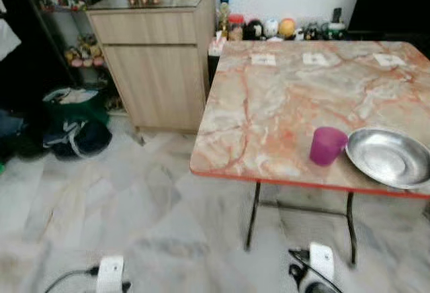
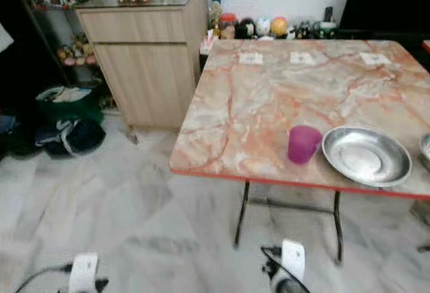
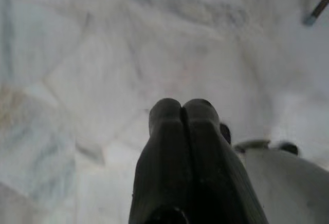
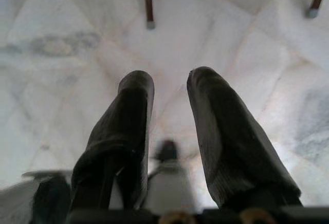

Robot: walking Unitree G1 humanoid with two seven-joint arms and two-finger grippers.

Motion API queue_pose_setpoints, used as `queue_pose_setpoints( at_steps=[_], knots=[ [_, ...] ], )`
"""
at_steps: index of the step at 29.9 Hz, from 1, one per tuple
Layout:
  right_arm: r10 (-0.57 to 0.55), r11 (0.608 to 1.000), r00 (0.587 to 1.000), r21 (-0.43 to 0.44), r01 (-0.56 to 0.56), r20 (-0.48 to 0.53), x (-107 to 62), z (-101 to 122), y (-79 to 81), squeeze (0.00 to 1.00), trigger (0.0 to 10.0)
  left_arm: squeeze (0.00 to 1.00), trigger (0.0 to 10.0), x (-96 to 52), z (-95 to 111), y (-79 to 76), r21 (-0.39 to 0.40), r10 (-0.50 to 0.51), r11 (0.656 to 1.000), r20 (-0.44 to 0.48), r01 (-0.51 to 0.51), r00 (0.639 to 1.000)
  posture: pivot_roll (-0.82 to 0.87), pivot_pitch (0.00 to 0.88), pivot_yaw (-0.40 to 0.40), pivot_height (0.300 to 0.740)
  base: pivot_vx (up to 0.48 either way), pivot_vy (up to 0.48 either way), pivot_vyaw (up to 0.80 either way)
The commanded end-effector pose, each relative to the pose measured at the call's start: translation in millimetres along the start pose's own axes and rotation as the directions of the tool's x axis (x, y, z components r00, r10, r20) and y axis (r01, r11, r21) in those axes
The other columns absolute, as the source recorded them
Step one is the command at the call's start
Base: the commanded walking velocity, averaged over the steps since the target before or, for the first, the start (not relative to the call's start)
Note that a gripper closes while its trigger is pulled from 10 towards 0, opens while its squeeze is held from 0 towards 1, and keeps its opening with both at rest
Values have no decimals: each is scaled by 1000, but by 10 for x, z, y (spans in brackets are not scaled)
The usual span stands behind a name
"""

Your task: Setting the table

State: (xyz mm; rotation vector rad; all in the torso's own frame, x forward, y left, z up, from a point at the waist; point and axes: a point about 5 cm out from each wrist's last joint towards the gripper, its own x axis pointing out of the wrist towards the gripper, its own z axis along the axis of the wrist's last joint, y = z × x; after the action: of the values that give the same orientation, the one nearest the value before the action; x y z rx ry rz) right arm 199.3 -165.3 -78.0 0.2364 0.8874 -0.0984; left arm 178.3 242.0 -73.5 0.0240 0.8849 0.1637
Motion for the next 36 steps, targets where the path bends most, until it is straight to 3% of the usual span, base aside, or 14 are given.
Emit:
queue_pose_setpoints(
  at_steps=[1, 11, 17, 22, 30, 36],
  knots=[
    [-13, 1000, 1000, 3, 13, 6, -3, 22, -51, 0, 10000, 0, 10000, 12, 48, -11, 22, -9, 1000, 8, 9, 1000, 47, 0, 27, 740, 0, -285, 0],
    [-2, 1000, 999, 2, 2, 37, 0, 59, -36, 0, 10000, 0, 10000, 21, 120, 38, 28, 0, 1000, 24, 0, 1000, 42, 0, 37, 740, 0, -24, 0],
    [34, 993, 990, -115, -18, 136, -14, 138, -5, 0, 10000, 0, 10000, 21, 125, 39, 15, 7, 1000, 33, -7, 999, 34, 0, 25, 740, 0, 0, 0],
    [74, 994, 968, -92, -54, 239, -24, 270, 45, 0, 10000, 0, 10000, 19, 122, 40, 5, 13, 1000, 37, -13, 999, 32, 0, 18, 740, 0, 0, 0],
    [-11, 991, 926, -119, 60, 378, -105, 415, -225, 0, 10000, 0, 10000, 8, 74, 23, -15, 21, 1000, 40, -21, 999, 18, 0, -23, 740, 0, 0, 0],
    [-38, 986, 924, -136, 96, 380, -144, 370, -357, 0, 10000, 0, 10000, 1, 39, 19, -16, 23, 1000, 33, -22, 999, 15, 0, -31, 740, 0, 0, 0]
  ],
)
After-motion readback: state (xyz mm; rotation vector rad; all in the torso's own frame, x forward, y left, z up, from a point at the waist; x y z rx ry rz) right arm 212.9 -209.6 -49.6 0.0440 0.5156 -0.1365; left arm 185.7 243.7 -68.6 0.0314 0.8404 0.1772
